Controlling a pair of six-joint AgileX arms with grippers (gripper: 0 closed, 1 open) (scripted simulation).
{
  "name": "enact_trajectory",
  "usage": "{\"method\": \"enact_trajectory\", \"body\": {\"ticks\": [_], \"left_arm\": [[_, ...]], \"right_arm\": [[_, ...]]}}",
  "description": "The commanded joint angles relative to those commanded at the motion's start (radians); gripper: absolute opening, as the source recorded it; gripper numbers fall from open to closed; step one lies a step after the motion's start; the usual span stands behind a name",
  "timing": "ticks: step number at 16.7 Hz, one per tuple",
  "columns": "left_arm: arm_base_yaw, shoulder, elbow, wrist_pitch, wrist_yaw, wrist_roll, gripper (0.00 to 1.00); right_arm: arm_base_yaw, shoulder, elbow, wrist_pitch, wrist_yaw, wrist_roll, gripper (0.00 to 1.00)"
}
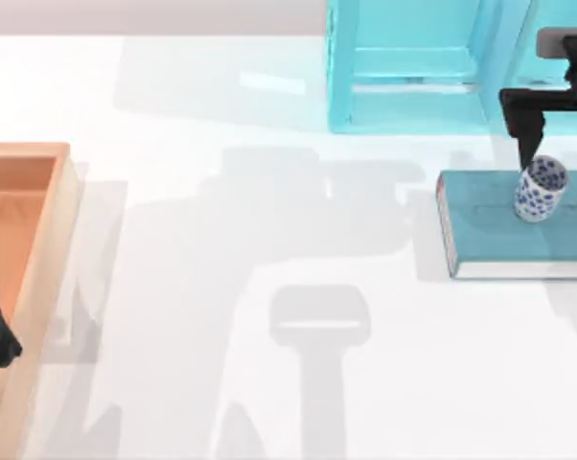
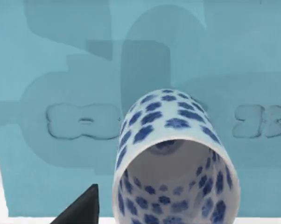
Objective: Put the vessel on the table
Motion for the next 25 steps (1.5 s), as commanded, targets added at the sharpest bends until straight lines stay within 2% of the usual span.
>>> {"method": "enact_trajectory", "body": {"ticks": [4,9,22,25], "left_arm": [[0.0,0.0,0.0,0.0,0.0,0.0,1.0],[0.0,0.0,0.0,0.0,0.0,0.0,1.0],[0.0,0.0,0.0,0.0,0.0,0.0,1.0],[0.0,0.0,0.0,0.0,0.0,0.0,1.0]], "right_arm": [[0.003,-0.007,-0.148,0.144,0.0,0.003,1.0],[0.003,-0.007,-0.16,0.156,0.0,0.003,1.0],[0.003,-0.007,-0.16,0.156,0.0,0.003,0.02],[0.003,-0.007,-0.16,0.156,0.0,0.003,0.0]]}}
